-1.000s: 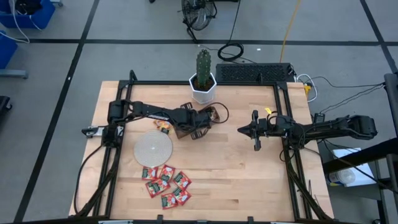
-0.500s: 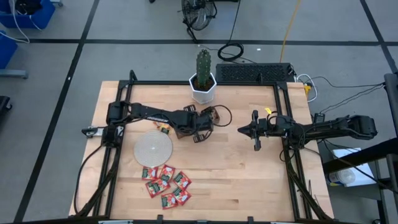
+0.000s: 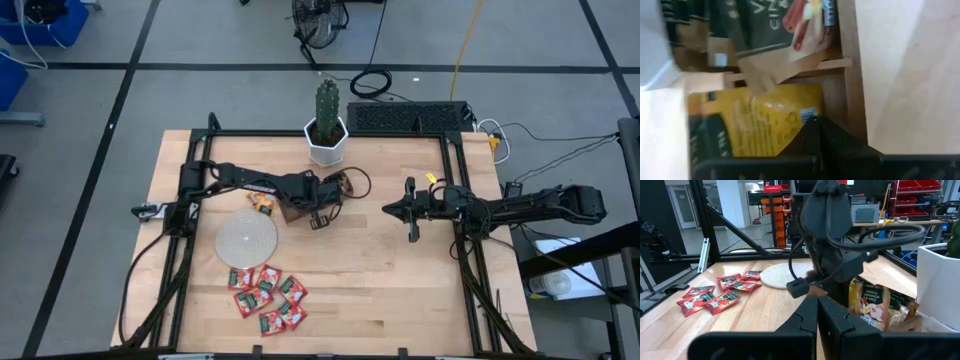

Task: Pick & Place Tea
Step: Put the yellow tea bag into the middle section of the wooden organizer

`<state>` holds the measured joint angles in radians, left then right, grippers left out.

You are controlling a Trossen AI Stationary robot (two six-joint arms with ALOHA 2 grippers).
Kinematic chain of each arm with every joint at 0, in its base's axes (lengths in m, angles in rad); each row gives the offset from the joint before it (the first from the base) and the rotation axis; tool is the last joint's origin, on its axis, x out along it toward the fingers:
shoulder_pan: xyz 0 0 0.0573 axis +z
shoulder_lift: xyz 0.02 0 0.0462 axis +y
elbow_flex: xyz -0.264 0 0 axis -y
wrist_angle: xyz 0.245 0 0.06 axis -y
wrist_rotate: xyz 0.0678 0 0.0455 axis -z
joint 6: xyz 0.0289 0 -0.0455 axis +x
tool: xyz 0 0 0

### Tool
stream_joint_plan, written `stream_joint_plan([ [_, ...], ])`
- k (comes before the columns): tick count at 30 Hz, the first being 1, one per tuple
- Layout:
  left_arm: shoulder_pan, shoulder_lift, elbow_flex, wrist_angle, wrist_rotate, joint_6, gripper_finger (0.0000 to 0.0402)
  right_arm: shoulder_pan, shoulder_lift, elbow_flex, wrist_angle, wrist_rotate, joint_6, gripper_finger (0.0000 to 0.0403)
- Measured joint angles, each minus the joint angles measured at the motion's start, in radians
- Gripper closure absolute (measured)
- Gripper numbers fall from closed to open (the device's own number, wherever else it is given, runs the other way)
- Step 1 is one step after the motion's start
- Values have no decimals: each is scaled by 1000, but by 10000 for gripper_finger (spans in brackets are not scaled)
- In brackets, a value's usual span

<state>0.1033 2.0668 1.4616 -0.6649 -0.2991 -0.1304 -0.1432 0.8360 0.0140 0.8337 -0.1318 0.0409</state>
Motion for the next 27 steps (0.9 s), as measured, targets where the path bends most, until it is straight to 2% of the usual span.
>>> stream_joint_plan([
  [6, -1, 1, 0, 58, 205, 21, 399, 0, 0, 0, 0, 0, 0, 403],
  [14, -8, 2, 0, 49, 314, 47, 400, 0, 0, 0, 0, 0, 0, 403],
  [19, -9, 2, 0, 4, 291, 34, 400, 0, 0, 0, 0, 0, 0, 403],
  [27, -7, 2, 0, -24, 149, -7, 400, 0, 0, 0, 0, 0, 0, 403],
])
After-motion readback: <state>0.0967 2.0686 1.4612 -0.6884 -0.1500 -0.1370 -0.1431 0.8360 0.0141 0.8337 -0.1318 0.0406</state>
